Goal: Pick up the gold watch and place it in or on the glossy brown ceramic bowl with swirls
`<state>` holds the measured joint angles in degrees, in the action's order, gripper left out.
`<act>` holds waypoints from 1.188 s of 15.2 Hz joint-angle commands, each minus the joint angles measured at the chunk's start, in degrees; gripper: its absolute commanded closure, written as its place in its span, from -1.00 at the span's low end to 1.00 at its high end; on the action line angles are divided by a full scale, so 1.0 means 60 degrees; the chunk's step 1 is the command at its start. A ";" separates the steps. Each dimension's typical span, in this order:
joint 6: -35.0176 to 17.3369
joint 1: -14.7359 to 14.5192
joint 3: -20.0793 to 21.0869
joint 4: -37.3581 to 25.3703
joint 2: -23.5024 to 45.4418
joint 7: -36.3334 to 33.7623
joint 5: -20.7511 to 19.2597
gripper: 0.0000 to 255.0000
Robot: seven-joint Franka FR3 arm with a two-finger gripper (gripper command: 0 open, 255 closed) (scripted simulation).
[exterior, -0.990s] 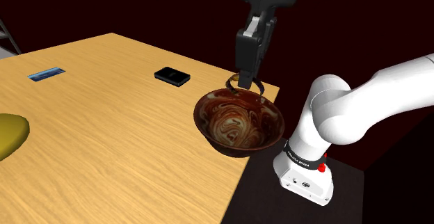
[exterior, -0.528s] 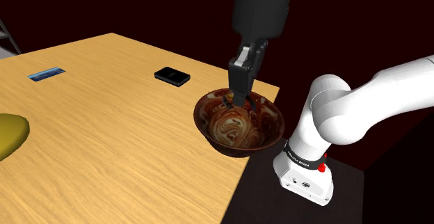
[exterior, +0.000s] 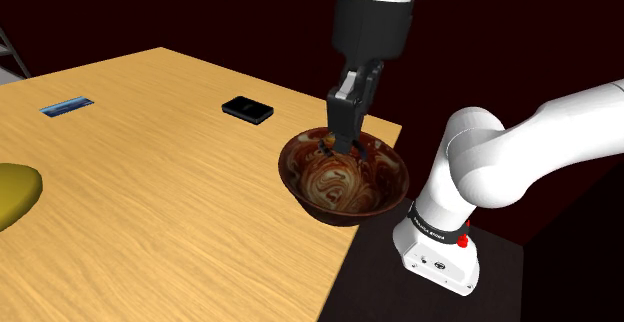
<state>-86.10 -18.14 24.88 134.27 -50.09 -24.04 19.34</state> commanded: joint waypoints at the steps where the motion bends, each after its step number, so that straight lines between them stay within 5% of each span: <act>1: 0.0009 -0.0072 0.0046 -0.0010 -0.0138 -0.0001 -0.0004 -1.00; 6: -0.0015 -0.0072 0.0059 0.0008 -0.0134 -0.0004 0.0005 -1.00; 10: 0.0995 0.0089 -0.0184 -0.1454 0.0326 -0.0115 -0.0266 -1.00; 18: 0.0995 0.0089 -0.0184 -0.1454 0.0326 -0.0115 -0.0266 -1.00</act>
